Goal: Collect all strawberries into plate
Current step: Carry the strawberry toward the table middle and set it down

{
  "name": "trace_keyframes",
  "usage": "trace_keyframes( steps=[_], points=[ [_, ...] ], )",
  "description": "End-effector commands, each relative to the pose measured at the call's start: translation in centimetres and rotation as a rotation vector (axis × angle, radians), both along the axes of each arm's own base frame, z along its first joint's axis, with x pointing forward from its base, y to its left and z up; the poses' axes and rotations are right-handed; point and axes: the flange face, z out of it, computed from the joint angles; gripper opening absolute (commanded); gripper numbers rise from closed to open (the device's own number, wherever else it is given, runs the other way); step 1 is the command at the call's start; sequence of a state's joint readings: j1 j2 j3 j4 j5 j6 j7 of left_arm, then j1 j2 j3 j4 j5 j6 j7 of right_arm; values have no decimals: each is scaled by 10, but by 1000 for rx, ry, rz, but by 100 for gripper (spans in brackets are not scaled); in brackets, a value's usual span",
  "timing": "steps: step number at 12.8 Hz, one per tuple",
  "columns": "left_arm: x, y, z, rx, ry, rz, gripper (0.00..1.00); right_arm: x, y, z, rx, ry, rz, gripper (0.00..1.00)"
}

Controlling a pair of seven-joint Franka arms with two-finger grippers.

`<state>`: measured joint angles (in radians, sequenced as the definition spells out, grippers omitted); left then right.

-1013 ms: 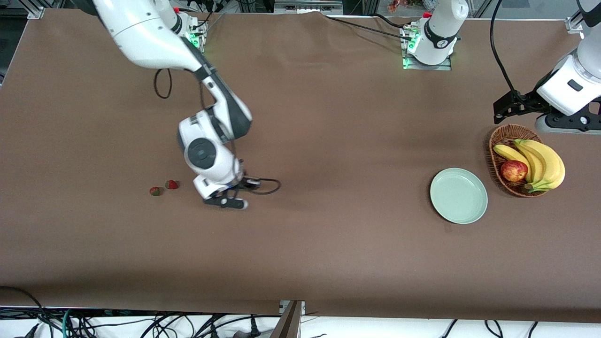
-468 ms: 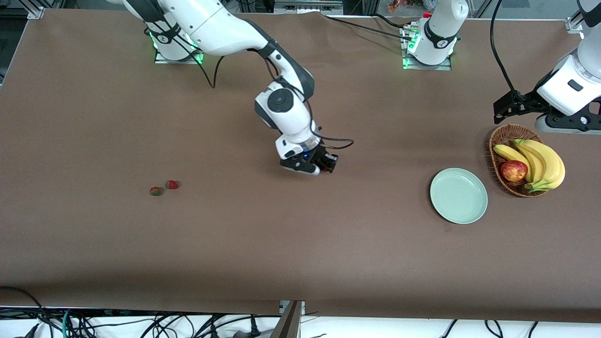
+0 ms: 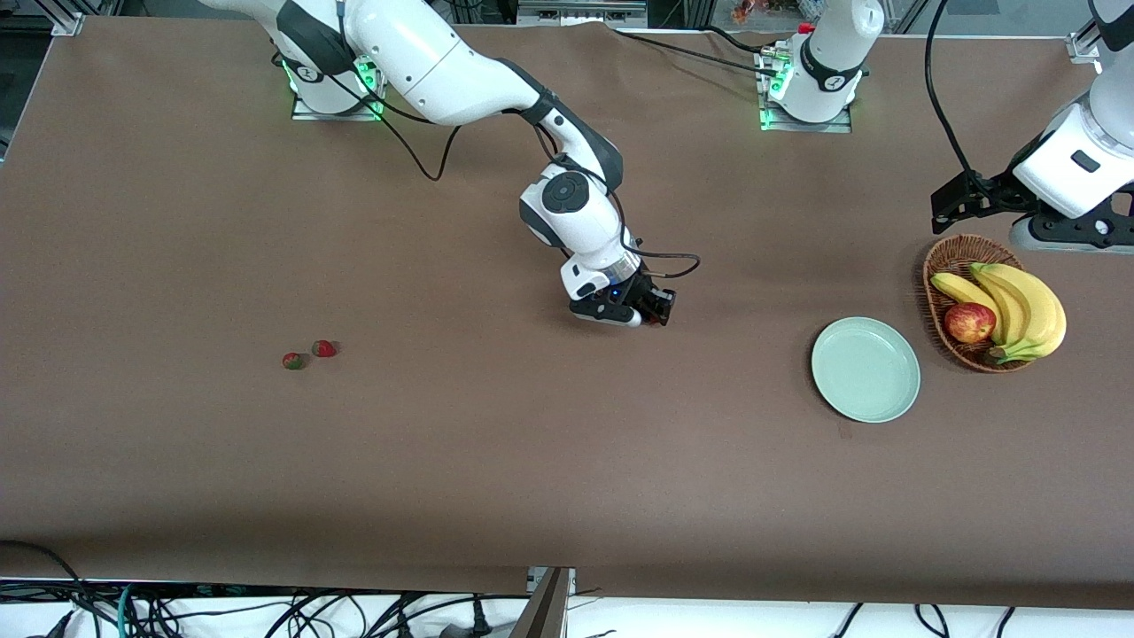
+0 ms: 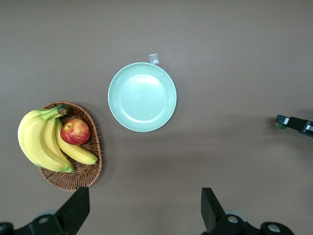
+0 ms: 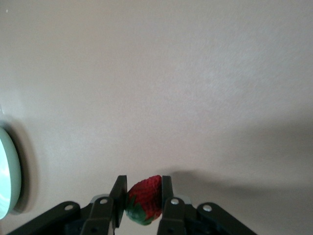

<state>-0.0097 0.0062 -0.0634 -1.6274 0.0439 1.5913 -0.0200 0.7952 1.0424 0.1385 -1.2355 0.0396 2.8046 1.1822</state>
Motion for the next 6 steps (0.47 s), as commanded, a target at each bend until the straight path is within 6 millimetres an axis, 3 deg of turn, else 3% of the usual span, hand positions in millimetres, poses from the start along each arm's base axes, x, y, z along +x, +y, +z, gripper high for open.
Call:
trace_keyframes(
  steps=[1, 5, 6],
  points=[
    [-4, 4, 5, -13, 2, 4, 100, -1, 7, -11, 17, -9, -9, 0],
    [-4, 5, 3, -14, 8, 7, 100, -1, 5, -25, 11, -11, -6, 0],
    [-4, 6, 3, -14, 8, 10, 100, -1, 5, -23, 15, -11, -10, 31]
  ],
)
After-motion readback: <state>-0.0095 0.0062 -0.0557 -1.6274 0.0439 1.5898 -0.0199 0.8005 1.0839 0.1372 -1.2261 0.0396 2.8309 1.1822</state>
